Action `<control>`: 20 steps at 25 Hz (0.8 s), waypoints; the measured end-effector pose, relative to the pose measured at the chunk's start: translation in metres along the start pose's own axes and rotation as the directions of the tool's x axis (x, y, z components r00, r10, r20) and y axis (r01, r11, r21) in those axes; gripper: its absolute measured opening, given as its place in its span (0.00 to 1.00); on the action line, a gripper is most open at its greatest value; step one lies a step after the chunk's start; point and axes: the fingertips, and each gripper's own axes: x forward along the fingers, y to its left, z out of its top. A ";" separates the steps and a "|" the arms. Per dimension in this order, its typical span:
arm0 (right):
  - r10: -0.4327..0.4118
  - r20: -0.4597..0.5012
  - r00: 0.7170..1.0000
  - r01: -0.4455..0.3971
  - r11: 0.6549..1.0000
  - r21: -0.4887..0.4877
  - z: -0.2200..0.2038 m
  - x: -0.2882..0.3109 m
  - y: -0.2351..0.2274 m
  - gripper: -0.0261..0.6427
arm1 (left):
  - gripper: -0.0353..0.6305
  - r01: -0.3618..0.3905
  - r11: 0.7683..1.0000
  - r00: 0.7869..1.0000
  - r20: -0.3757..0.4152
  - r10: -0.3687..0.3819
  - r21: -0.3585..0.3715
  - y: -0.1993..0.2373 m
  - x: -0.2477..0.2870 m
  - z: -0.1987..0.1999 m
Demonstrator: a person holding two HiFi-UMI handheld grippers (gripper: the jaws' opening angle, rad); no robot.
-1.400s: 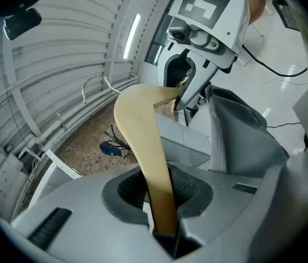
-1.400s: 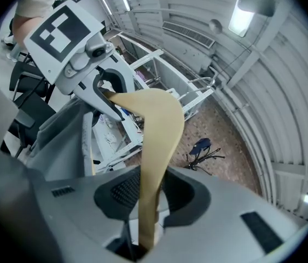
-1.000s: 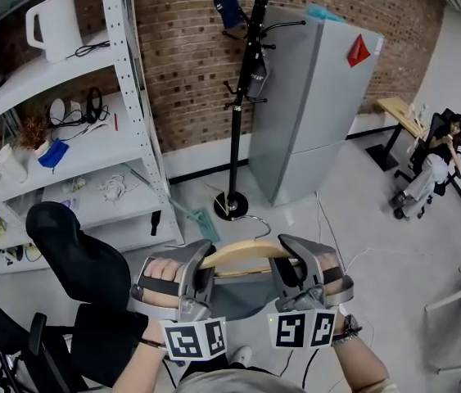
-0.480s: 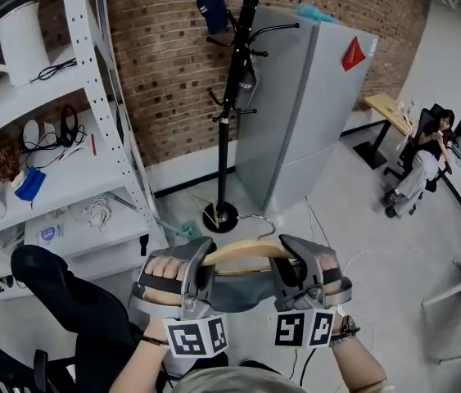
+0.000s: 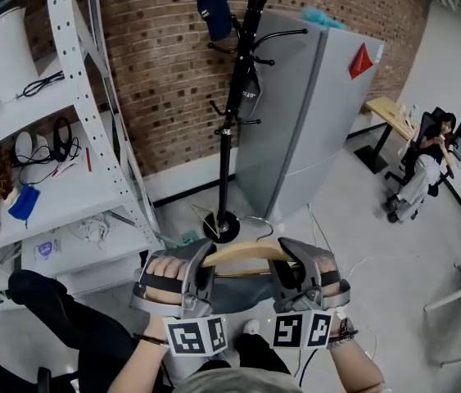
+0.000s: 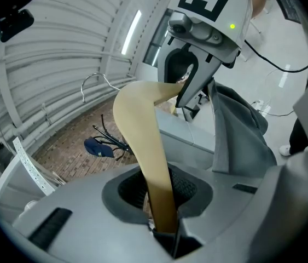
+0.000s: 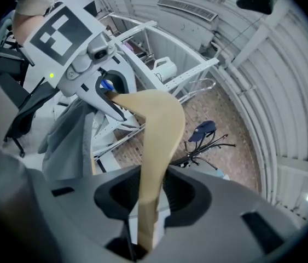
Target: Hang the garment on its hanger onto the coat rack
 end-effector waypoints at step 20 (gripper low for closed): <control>0.085 0.106 0.991 -0.085 0.996 -0.013 -0.060 0.145 -0.053 0.20 | 0.15 -0.026 0.999 0.990 -0.139 0.022 -0.024 0.019 0.153 -0.019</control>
